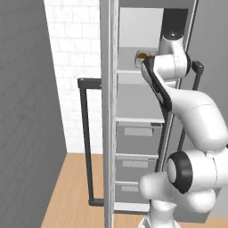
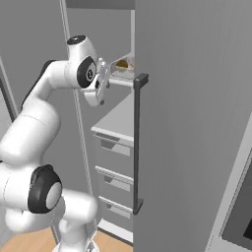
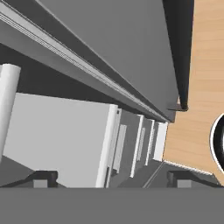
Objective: Take the meat container that has the chicken drumstick and place it on the second highest rack of the freezer. Then take the vegetable container that has the garlic and avocado and place it on the highest rack of the freezer.
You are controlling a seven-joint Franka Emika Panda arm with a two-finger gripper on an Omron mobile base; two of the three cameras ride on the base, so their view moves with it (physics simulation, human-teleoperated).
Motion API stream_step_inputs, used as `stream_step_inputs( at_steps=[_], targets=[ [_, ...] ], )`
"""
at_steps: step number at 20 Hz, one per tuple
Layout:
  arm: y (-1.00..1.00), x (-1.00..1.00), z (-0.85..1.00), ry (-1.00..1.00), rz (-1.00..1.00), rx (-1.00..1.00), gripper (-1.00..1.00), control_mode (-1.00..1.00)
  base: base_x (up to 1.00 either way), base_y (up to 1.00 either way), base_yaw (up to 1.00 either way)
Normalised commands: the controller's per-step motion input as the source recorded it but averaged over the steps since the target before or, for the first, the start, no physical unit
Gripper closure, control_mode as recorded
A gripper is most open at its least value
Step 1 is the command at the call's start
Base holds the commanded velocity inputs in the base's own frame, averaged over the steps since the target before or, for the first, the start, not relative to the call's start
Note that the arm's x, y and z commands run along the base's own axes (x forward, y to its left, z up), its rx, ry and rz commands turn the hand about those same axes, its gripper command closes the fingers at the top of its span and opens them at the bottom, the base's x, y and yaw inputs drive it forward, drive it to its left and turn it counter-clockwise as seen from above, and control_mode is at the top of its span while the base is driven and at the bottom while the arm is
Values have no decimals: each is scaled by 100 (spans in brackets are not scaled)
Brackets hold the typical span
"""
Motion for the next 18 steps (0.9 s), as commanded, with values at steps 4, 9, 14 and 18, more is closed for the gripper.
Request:
stream_step_inputs(
  at_steps=[4, 9, 14, 18],
  targets=[
    [0, -99, -47, -11, 20, 0, -100, -100, 0, 0, 0],
    [-7, -40, -21, -5, 5, 0, -100, 100, -60, -38, 1],
    [0, 0, 0, 0, 0, 0, -100, 100, -70, -100, -7],
    [0, 0, 0, 0, 0, 0, -100, 100, -10, -100, -10]
  ],
)
